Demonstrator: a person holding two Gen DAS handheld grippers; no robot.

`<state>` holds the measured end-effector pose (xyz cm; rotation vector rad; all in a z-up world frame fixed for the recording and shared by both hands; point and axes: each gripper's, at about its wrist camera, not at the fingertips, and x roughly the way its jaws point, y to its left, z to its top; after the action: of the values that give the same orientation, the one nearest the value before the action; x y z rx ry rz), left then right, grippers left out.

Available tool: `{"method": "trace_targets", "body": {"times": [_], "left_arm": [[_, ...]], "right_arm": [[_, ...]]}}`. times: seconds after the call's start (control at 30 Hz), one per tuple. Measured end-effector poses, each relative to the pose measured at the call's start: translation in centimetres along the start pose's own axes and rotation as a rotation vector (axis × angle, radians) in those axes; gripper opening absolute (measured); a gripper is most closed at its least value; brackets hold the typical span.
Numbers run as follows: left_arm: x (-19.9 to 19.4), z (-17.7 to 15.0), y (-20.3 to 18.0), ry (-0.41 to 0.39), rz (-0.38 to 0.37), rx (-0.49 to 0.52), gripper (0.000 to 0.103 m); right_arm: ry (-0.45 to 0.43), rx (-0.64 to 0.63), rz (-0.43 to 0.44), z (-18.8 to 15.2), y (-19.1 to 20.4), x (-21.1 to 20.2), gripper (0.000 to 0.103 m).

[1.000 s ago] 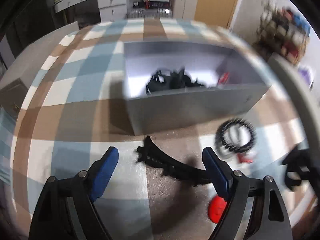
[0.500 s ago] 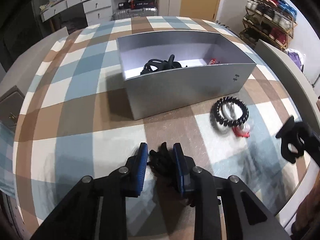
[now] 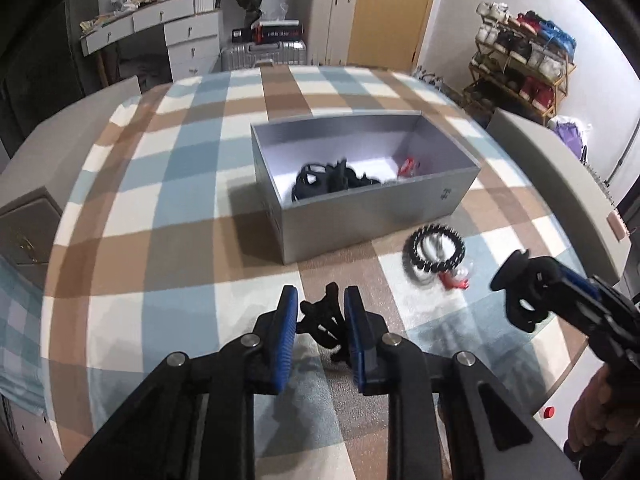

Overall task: Organize jewelry
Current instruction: 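Carry the claw clip into the grey box with the left tool while the right drops the scrunchie in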

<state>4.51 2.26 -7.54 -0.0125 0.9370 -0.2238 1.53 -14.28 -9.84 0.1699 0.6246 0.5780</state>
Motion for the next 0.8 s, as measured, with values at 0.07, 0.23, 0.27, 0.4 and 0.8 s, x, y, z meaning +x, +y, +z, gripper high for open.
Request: {"method": "trace_targets", "body": {"times": [0.07, 0.23, 0.27, 0.4, 0.8], "left_arm": [[-0.6, 0.2, 0.0, -0.013, -0.009, 0.006, 0.018], [-1.9, 0.8, 0.0, -0.053, -0.037, 0.017, 0.018], [-2.2, 0.9, -0.1, -0.062, -0.043, 0.02, 0.018], [-3.6, 2.3, -0.3, -0.117, -0.045, 0.043, 0.018], [-3.6, 9.3, 0.0, -0.224, -0.046, 0.086, 0.018]], "right_arm": [[-0.005, -0.004, 0.003, 0.4, 0.2, 0.3, 0.026], [-0.014, -0.019, 0.001, 1.1, 0.7, 0.8, 0.026], [-0.015, -0.023, 0.0, 1.2, 0.8, 0.9, 0.026], [-0.036, -0.042, -0.005, 2.2, 1.0, 0.8, 0.026], [-0.101, -0.034, 0.034, 8.6, -0.1, 1.9, 0.026]]}}
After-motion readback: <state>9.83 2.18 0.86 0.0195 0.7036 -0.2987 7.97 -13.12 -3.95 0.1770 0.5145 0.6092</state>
